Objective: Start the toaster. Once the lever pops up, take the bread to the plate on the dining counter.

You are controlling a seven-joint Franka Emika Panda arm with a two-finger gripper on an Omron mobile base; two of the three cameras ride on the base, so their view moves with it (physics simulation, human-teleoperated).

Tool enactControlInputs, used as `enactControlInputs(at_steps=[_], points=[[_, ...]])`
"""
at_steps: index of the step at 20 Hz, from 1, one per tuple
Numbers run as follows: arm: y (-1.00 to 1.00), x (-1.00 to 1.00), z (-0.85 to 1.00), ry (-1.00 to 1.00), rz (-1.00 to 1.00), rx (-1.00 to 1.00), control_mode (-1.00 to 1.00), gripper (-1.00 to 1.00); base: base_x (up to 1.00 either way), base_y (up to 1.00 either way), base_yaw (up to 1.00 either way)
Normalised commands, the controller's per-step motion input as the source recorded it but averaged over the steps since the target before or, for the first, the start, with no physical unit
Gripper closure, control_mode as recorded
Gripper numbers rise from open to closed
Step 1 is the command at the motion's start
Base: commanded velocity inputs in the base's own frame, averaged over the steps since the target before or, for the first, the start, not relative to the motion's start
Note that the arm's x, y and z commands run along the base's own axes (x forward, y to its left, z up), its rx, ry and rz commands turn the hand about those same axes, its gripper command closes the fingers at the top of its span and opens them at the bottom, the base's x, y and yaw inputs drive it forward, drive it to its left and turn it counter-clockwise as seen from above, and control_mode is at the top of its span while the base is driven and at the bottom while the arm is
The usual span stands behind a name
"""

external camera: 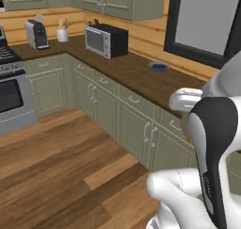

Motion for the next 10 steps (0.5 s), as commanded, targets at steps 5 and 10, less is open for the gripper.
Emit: enactControlInputs(at_steps=[5,10], points=[[0.00,0.00,0.00,0.00,0.00,0.00,1.00,1.00,0.45,0.45,0.80],[0.00,0.00,0.00,0.00,0.00,0.00,1.00,1.00,0.91,0.30,0.68]])
